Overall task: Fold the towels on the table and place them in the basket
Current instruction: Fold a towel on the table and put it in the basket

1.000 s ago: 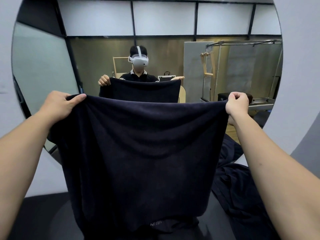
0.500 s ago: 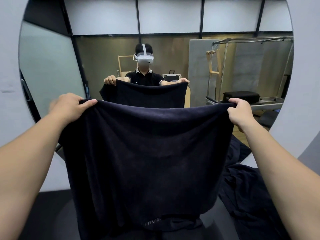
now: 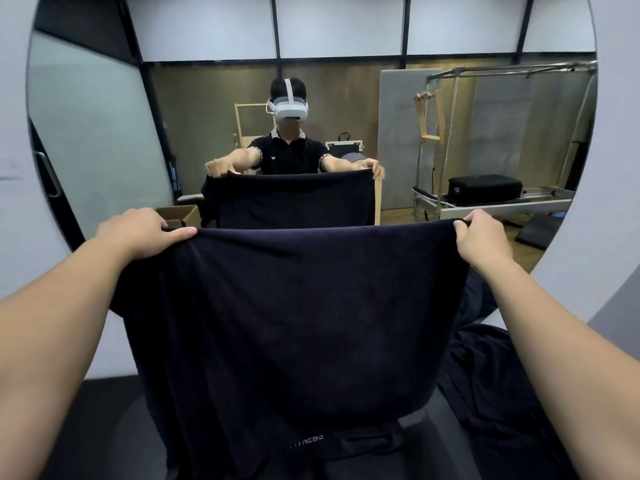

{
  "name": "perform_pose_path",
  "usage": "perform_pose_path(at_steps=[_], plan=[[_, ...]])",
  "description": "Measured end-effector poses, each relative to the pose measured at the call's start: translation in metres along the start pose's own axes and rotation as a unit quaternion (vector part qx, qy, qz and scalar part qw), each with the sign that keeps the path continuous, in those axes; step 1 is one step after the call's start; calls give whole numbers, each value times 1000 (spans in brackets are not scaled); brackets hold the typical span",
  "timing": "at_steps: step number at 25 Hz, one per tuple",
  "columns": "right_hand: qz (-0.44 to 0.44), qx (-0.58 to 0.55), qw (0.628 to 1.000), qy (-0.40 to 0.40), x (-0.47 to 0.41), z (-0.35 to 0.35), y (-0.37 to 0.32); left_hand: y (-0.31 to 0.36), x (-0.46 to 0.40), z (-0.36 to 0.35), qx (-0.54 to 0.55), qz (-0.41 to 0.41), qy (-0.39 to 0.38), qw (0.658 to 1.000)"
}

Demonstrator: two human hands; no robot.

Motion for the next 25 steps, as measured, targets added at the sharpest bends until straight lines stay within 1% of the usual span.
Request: perform_pose_path(at_steps=[1, 2, 3, 4, 5, 6, 7, 8, 10, 12, 14, 17, 19, 21, 23, 25], plan=[[-19, -24, 998, -46, 1, -5, -4, 7, 0, -6, 33, 15, -42, 998], [-37, -33, 994, -98, 6, -10, -11, 17, 1, -14, 103, 47, -91, 989], [-50, -38, 987, -150, 14, -16, -19, 31, 2, -24, 195, 85, -143, 967], [-57, -53, 977, -199, 22, -24, -29, 48, 7, -30, 283, 115, -186, 934], [-59, -85, 965, -241, 33, -34, -40, 66, 12, -35, 343, 128, -216, 905], [-50, -126, 954, -267, 43, -42, -52, 83, 12, -39, 375, 125, -231, 889], [-31, -164, 947, -274, 54, -47, -66, 100, 11, -39, 398, 119, -236, 878], [-6, -193, 942, -273, 66, -48, -81, 116, 10, -37, 413, 106, -235, 874], [53, -244, 933, -259, 86, -43, -112, 146, 5, -27, 438, 66, -202, 873], [120, -283, 921, -238, 101, -36, -138, 173, 1, -15, 479, 32, -181, 858], [179, -319, 906, -214, 111, -30, -156, 191, -3, -7, 538, 23, -163, 827], [230, -348, 887, -198, 120, -26, -164, 199, -8, 1, 616, 44, -153, 772], [241, -379, 869, -209, 123, -21, -160, 200, -9, 5, 671, 61, -162, 721], [242, -414, 851, -213, 125, -17, -153, 201, -8, 6, 720, 70, -153, 673], [227, -440, 840, -223, 125, -16, -150, 205, -5, 9, 751, 80, -120, 644], [213, -461, 821, -261, 127, -15, -148, 209, -5, 12, 784, 89, -90, 607]])
Point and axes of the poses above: each hand's wrist, its own x-axis away from the middle knuckle, its own z-axis out of the back of the hand, y = z × x, the point moved 1 cm from there along -x, towards the middle knuckle, and after that the axes turned 9 degrees about -z, right-handed, at the moved point
